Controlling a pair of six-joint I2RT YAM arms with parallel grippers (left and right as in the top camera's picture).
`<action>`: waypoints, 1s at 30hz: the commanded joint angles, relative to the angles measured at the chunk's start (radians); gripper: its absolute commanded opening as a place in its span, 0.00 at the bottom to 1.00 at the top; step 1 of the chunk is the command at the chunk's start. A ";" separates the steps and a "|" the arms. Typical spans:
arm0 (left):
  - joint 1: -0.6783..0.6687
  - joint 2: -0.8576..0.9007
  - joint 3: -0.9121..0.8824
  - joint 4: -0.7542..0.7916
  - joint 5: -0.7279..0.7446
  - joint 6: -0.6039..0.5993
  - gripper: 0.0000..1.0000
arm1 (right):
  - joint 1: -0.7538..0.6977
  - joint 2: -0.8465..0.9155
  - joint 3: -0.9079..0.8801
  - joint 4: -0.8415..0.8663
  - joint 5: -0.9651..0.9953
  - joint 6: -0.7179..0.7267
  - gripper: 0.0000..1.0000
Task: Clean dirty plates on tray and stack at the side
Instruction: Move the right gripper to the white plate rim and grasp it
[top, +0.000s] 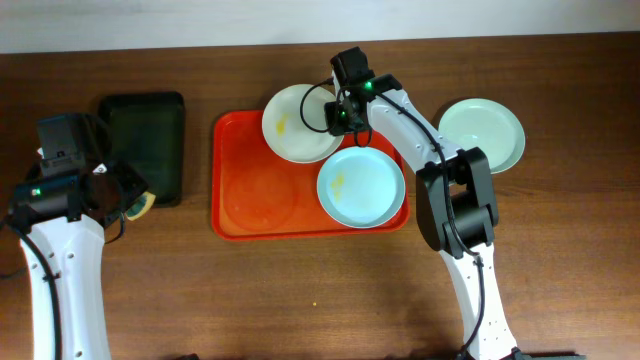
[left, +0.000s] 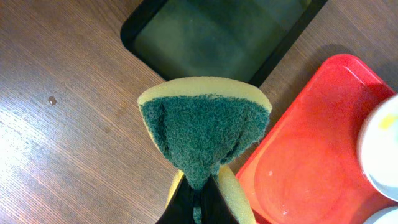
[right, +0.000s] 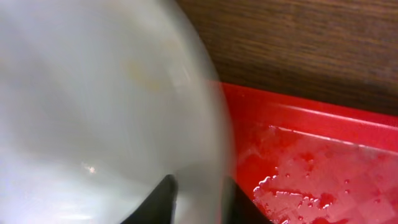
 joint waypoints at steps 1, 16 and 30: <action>0.003 -0.012 -0.008 0.006 0.011 -0.009 0.00 | 0.001 0.015 -0.002 0.002 -0.023 -0.002 0.06; -0.078 0.068 -0.010 0.059 0.201 0.113 0.00 | 0.114 -0.043 0.030 -0.153 -0.050 -0.026 0.46; -0.309 0.342 -0.010 0.226 0.241 0.133 0.00 | 0.136 0.021 0.013 -0.161 -0.129 -0.115 0.04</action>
